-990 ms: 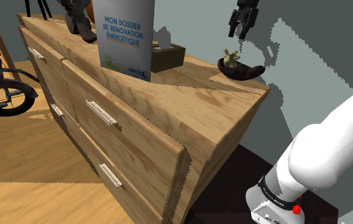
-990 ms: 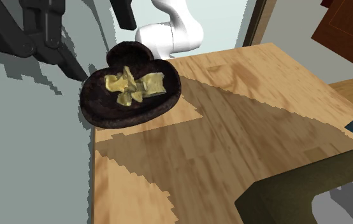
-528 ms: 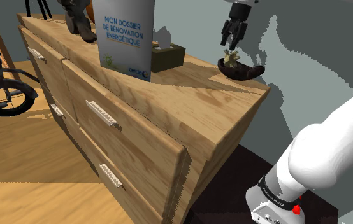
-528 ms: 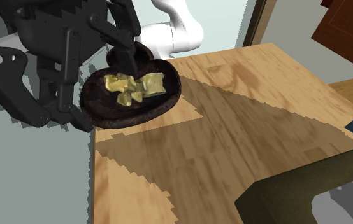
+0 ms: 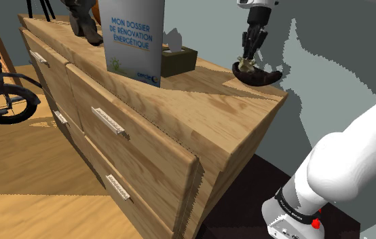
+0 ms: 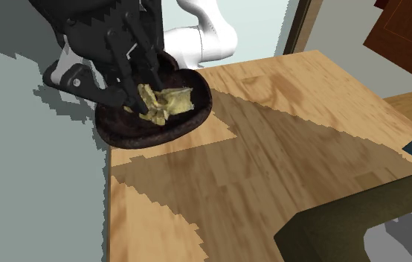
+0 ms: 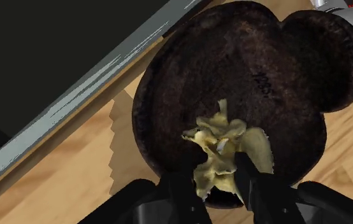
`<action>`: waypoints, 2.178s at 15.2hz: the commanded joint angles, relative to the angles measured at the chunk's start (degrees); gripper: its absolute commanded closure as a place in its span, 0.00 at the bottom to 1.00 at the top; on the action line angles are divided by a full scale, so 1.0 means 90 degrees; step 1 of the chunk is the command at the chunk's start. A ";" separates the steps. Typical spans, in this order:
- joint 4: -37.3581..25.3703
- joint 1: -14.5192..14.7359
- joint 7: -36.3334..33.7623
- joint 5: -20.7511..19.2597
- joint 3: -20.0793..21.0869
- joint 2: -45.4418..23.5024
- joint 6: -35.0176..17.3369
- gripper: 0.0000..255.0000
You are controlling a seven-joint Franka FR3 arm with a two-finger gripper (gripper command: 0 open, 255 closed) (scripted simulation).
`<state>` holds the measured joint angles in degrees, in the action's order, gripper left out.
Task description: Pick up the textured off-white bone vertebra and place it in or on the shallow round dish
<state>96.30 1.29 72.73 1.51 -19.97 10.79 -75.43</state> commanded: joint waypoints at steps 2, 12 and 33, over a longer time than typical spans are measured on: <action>0.0103 -0.0073 0.0009 0.0017 -0.0123 -0.0181 -0.0009 1.00; -0.0379 -0.0096 -0.0014 0.0048 -0.0086 -0.0243 0.0417 1.00; -0.3381 -0.0385 0.0244 0.0392 -0.0230 -0.1250 0.2503 1.00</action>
<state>66.87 -0.98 74.66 5.45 -20.76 -1.51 -45.64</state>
